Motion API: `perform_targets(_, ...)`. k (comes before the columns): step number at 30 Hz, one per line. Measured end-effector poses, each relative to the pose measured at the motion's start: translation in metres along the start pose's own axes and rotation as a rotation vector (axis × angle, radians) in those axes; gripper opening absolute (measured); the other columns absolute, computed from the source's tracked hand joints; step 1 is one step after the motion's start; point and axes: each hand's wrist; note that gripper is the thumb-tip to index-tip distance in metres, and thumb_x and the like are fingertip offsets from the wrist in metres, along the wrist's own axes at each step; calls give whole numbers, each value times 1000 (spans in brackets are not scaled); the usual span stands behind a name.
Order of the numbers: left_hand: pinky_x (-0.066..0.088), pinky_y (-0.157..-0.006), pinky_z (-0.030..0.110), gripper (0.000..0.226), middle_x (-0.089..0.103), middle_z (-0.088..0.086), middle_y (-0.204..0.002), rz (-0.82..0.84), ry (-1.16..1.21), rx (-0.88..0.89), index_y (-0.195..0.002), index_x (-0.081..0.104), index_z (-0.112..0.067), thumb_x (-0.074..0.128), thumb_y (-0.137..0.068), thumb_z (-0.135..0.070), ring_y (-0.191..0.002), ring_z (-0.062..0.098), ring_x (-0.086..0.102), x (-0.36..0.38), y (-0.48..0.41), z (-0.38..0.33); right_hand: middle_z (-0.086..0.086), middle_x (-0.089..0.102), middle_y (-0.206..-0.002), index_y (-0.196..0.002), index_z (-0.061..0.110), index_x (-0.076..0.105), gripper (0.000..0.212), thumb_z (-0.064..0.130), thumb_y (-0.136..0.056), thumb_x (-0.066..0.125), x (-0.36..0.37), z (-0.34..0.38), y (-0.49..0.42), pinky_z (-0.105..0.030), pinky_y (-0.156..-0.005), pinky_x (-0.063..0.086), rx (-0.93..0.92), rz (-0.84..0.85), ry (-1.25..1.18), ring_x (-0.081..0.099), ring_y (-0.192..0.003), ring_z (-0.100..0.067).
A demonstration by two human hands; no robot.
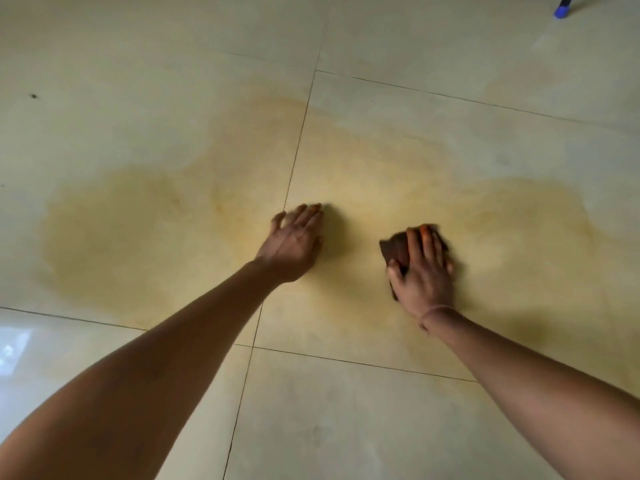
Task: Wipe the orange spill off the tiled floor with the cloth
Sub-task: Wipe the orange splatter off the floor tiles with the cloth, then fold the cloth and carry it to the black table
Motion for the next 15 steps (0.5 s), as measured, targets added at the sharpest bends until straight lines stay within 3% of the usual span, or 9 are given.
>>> perform_targets(1,12,-115,42,55,21,5,-158,13,-1,41,-149,24,-10,35,-100,-29,-145,21,15,7,-4,-10,-9,20,-161,-151,18,28,72,48,-86,37,3,14,-4,-47,-114,21,81,-23,-8,16,-148,-26)
perform_targets(2,13,-114,42,54,22,6,-158,21,-13,68,-149,26,-9,35,-99,-28,-145,21,15,13,-6,-16,-9,19,-161,-151,19,27,75,50,-84,35,7,27,2,-47,-114,19,30,-28,-5,15,-148,-26)
perform_targets(5,14,-114,43,54,22,6,-158,32,-79,91,-149,26,-9,35,-99,-27,-145,23,14,20,-6,-27,-6,20,-160,-150,21,28,74,53,-85,41,23,19,63,-46,-115,21,-470,73,56,14,-149,-23)
perform_targets(7,14,-114,44,54,20,7,-158,25,-89,114,-149,24,-9,34,-100,-28,-145,24,14,22,-2,-41,-4,22,-160,-150,23,30,74,53,-84,46,8,-29,80,-48,-114,27,-593,129,69,15,-149,-21)
perform_targets(8,14,-114,45,54,20,7,-158,28,-80,135,-149,24,-9,33,-100,-29,-145,24,15,24,0,-47,-4,23,-160,-150,24,31,74,53,-83,45,3,-50,73,-50,-112,29,-532,107,75,17,-149,-22)
perform_targets(12,17,-114,43,52,23,5,-158,44,-69,219,-148,28,-10,33,-100,-28,-144,22,17,39,-10,-73,-10,28,-158,-148,19,35,76,51,-80,29,-8,-67,40,-49,-114,24,94,-35,2,24,-145,-28)
perform_targets(13,17,-113,42,52,22,4,-158,50,-90,228,-148,27,-10,34,-99,-26,-145,21,17,40,-15,-78,-10,30,-157,-147,18,38,76,50,-79,29,-6,-55,44,-49,-112,25,127,-66,-19,26,-144,-28)
perform_targets(15,18,-113,41,52,22,3,-158,62,-129,228,-149,26,-11,36,-99,-24,-144,21,18,37,-22,-84,-11,35,-154,-144,18,42,72,48,-80,36,8,-31,72,-49,-107,32,-22,-54,-41,32,-142,-29)
Point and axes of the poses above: each hand's wrist, its own y-axis away from the middle knuckle, its own x-axis out of the palm, z = x × y
